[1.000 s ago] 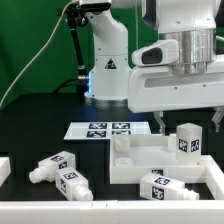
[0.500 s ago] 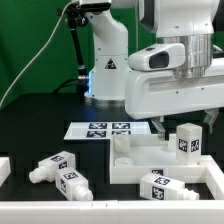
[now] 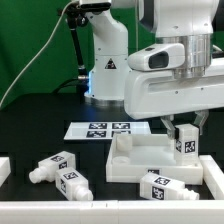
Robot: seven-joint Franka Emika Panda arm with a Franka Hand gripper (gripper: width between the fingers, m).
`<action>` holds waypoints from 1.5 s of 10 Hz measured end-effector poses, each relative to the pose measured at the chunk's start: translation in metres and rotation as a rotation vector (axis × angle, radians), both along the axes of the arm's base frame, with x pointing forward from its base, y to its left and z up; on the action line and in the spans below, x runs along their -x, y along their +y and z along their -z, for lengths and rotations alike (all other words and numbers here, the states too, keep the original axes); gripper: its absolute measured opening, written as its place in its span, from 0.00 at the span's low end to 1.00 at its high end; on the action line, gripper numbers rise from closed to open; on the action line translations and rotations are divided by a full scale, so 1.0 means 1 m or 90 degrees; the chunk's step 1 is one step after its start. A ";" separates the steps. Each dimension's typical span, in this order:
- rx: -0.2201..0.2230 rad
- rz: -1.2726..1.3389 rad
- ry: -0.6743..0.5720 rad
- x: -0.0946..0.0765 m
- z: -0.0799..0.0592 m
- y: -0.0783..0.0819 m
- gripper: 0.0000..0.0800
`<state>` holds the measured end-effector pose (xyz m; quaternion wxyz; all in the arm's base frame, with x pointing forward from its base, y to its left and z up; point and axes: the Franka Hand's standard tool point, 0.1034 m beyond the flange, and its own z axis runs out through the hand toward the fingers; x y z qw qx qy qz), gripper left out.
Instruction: Assemble one leg
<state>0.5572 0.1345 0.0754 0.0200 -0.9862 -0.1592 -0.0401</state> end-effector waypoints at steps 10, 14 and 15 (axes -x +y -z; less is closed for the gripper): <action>-0.088 0.690 0.047 0.002 0.000 0.007 0.35; -0.092 0.825 0.058 0.004 0.000 0.010 0.35; -0.091 0.811 0.058 0.004 0.001 0.010 0.35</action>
Offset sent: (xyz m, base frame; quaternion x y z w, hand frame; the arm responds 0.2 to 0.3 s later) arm 0.0000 0.0000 0.0000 0.0000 0.0000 0.1938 0.9810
